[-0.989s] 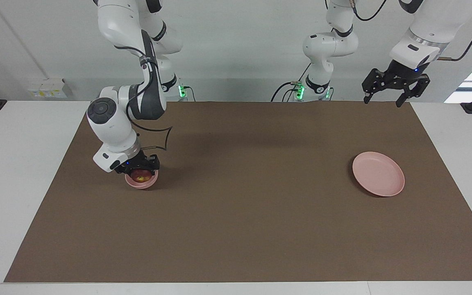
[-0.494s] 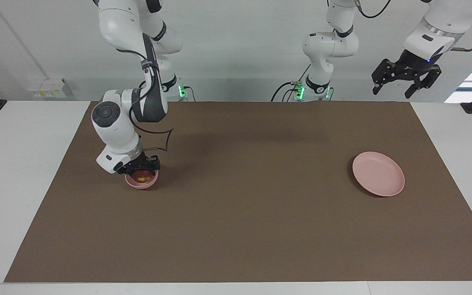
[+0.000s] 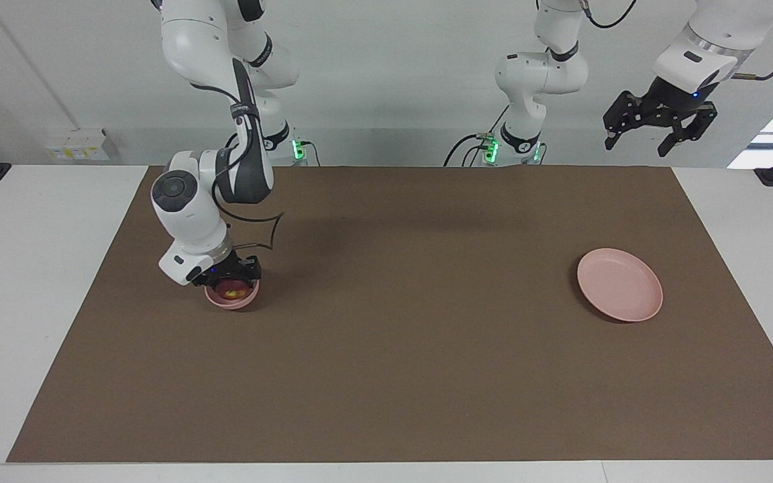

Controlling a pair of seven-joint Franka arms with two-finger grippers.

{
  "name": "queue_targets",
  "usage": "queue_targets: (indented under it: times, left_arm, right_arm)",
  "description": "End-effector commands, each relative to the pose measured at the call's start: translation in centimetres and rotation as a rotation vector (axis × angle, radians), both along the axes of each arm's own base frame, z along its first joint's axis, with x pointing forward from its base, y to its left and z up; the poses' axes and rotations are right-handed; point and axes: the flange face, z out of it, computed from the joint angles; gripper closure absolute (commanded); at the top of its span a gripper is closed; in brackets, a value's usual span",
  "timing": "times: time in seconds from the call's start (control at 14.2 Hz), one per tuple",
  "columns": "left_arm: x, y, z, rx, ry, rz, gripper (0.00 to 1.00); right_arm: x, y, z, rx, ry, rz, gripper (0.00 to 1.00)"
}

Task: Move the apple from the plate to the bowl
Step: 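Carry the apple with the right gripper over the pink bowl and lower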

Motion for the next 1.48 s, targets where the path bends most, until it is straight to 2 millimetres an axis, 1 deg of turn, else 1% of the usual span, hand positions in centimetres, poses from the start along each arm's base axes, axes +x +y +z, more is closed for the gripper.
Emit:
queue_targets:
  times: [0.0,0.07,0.49,0.64,0.71,0.78,0.92,1.13,1.41]
  left_arm:
    - [-0.5,-0.4,0.4,0.011,-0.002,0.006,0.0]
    - [-0.3,-0.9,0.1,0.014,0.002,-0.003,0.0]
    - [-0.5,-1.1,-0.2,0.029,0.01,0.022,0.0]
    - [-0.7,-1.0,-0.4,0.04,0.017,0.022,0.0]
    - [-0.9,-1.1,-0.4,0.043,0.015,0.019,0.0]
    - [-1.0,-1.2,-0.3,0.051,0.012,0.016,0.0]
    - [-1.0,-1.4,-0.2,0.06,0.011,0.013,0.0]
    - [-1.0,-1.3,-0.2,0.061,0.009,0.013,0.0]
    - [-0.9,-1.2,-0.1,0.048,0.006,0.011,0.0]
  right_arm:
    - [-0.1,-0.7,-0.3,-0.008,-0.018,0.029,1.0]
    - [-0.1,-0.7,-0.4,-0.009,-0.016,0.029,1.0]
    - [0.0,-0.8,-1.1,-0.008,-0.014,0.03,1.0]
    - [0.0,-0.8,-1.1,-0.009,-0.015,0.027,0.95]
    - [-0.1,-0.9,-1.4,-0.009,-0.01,0.025,0.91]
    - [-0.1,-1.0,-1.4,-0.009,-0.012,0.022,0.89]
    - [0.0,-0.9,-1.6,-0.008,-0.009,0.018,0.89]
    - [0.5,-0.9,-1.4,-0.007,-0.016,0.014,0.89]
    - [0.7,-0.9,-1.3,0.002,-0.021,0.005,0.89]
